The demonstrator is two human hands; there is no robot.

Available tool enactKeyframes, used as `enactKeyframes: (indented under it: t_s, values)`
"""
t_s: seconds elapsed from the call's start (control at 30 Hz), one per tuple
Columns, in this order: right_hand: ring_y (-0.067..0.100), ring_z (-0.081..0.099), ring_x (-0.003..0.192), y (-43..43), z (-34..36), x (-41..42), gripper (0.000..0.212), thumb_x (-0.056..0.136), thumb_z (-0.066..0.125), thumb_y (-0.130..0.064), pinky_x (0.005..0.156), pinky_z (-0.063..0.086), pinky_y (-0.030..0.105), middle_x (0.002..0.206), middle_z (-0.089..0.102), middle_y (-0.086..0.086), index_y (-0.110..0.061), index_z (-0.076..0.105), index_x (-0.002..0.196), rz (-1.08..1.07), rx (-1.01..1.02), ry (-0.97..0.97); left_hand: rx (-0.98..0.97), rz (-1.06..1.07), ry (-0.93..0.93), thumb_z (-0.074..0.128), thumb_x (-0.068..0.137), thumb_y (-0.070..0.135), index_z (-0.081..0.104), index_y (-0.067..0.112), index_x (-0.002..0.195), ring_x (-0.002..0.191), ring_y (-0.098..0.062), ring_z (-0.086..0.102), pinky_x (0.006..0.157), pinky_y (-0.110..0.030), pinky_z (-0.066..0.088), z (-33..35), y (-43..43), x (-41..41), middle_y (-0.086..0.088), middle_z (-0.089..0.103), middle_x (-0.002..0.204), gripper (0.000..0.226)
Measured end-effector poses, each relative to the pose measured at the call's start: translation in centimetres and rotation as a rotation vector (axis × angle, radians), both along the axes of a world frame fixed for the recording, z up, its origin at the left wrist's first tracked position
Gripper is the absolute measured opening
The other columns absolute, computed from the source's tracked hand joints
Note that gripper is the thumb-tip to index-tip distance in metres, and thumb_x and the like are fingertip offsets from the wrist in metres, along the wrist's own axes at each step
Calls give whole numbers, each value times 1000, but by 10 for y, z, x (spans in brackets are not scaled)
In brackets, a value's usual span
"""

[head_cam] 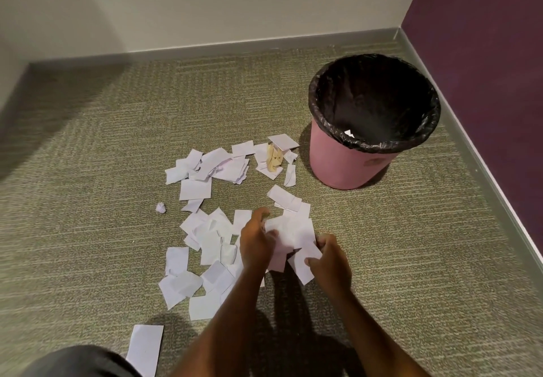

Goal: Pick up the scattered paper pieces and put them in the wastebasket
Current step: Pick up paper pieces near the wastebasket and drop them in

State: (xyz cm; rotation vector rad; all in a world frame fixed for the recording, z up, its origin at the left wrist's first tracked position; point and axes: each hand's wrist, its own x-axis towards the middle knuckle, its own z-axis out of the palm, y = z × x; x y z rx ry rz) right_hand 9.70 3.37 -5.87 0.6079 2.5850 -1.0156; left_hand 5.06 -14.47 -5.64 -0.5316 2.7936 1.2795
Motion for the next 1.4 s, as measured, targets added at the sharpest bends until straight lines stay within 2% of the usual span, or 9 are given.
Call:
enactKeyframes:
  t_s: [0.17,0.47,0.6,0.73,0.8,0.97,1.13,1.23,1.4]
  values:
    - [22,63,84,5,-5,0,21,75,81,-19,67,46,35,90,65,-5,-22,64,85,-31,-63,-4,43,20,-85,78,86,6,76,17,117,96,-25,69,75,-28,42,6,-5,-1,-2,79,105,33]
    - [21,75,78,24,29,-22,17,80,84,-14,69,61,42,82,77,-4,-20,70,86,-165,-291,7,208,39,-52,69,74,30,78,22,85,65,0,59,59,-23,39,33,-18,-7,10,68,69,17]
    - [25,79,89,21,53,-39,21,87,85,-8,75,65,44,93,81,-2,-22,76,99,-217,-464,40,253,110,-80,76,89,9,76,21,98,73,-8,60,63,-12,39,46,-21,-12,10,68,80,15]
    - [17,80,88,10,90,-54,29,92,80,-3,59,60,27,105,84,2,-17,74,118,-202,-737,83,330,102,-53,77,91,12,75,22,97,79,-20,65,69,-24,50,63,-17,-23,4,74,85,11]
    - [20,81,91,5,106,-63,32,93,80,-6,62,60,29,109,83,2,-17,74,122,-164,-795,83,386,88,-28,75,93,12,76,24,100,84,-22,70,75,-32,56,75,-14,-32,3,77,91,14]
    - [22,80,92,-1,142,-83,33,88,87,-10,61,57,31,105,84,0,-20,76,118,-118,-804,83,524,-18,50,71,95,10,80,26,105,64,-16,57,58,-32,47,113,-8,-49,-5,68,76,20]
    - [5,74,69,1,195,-94,25,93,82,-12,47,48,18,102,84,7,-8,76,117,-90,-849,136,665,-67,125,75,95,10,80,21,110,63,-16,55,56,-32,48,155,-4,-68,-2,57,75,19]
    - [3,78,73,6,225,-101,20,96,78,-10,54,54,16,101,84,3,-11,77,117,-72,-872,212,756,-76,170,74,97,6,78,15,110,62,-12,59,49,-25,47,188,6,-82,-3,63,78,17]
    - [17,82,79,19,263,-122,14,99,77,-19,56,62,30,97,85,2,-18,78,112,-164,-930,248,771,-55,189,73,100,12,77,8,110,52,-5,59,45,-22,46,228,31,-114,-5,73,84,11]
